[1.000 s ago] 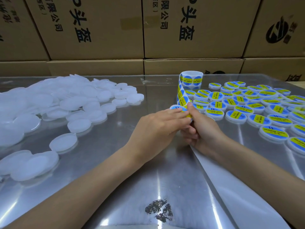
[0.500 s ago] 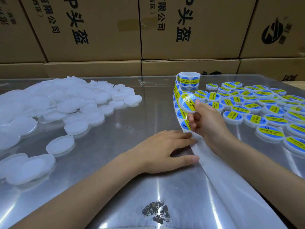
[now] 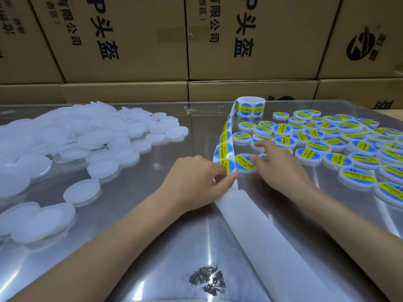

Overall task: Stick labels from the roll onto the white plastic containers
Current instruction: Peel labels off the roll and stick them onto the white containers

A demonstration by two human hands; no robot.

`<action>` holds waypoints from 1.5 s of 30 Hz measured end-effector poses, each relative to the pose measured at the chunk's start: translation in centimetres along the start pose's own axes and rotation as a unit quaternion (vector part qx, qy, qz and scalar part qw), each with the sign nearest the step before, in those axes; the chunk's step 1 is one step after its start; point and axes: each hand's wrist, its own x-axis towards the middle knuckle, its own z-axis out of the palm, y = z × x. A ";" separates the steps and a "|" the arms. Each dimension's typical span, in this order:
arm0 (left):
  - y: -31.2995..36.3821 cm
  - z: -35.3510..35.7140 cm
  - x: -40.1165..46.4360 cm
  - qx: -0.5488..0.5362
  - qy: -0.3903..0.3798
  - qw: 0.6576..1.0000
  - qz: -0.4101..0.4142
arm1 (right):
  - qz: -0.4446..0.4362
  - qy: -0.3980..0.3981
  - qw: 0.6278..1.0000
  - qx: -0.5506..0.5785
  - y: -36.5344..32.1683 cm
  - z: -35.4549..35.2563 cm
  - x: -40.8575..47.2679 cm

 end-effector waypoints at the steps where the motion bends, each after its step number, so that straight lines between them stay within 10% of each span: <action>1: 0.0 0.1 -0.1 0.007 -0.001 1.000 -0.004 | -0.023 0.018 1.000 -0.006 -0.1 -0.1 -0.1; 6: -0.1 0.4 0.0 0.039 -0.023 0.999 -0.014 | -0.138 -0.008 0.989 -0.045 -0.7 0.2 -0.2; 13: 0.5 -0.1 0.0 0.040 -0.006 0.999 0.021 | -0.017 0.033 0.966 -0.256 0.7 0.5 0.3; 25: 3.0 -1.1 -1.0 -0.109 0.029 0.983 0.144 | -0.052 -0.073 0.975 0.202 -0.8 1.9 -0.4; 32: 1.5 -1.0 -0.1 -0.236 0.111 0.965 0.016 | -0.205 -0.183 0.923 0.269 -2.3 1.2 -1.4; 37: -0.7 -0.7 0.8 -0.260 0.204 0.936 -0.121 | -0.180 -0.398 0.836 0.332 -2.7 -0.2 -2.1; 41: -2.4 -0.3 1.3 -0.260 0.063 0.916 -0.299 | -0.168 -0.518 0.781 0.306 -2.5 -1.3 -2.1; 45: -3.2 -0.6 1.2 -0.240 -0.125 0.915 -0.300 | -0.121 -0.490 0.776 0.378 -2.3 -0.7 -2.0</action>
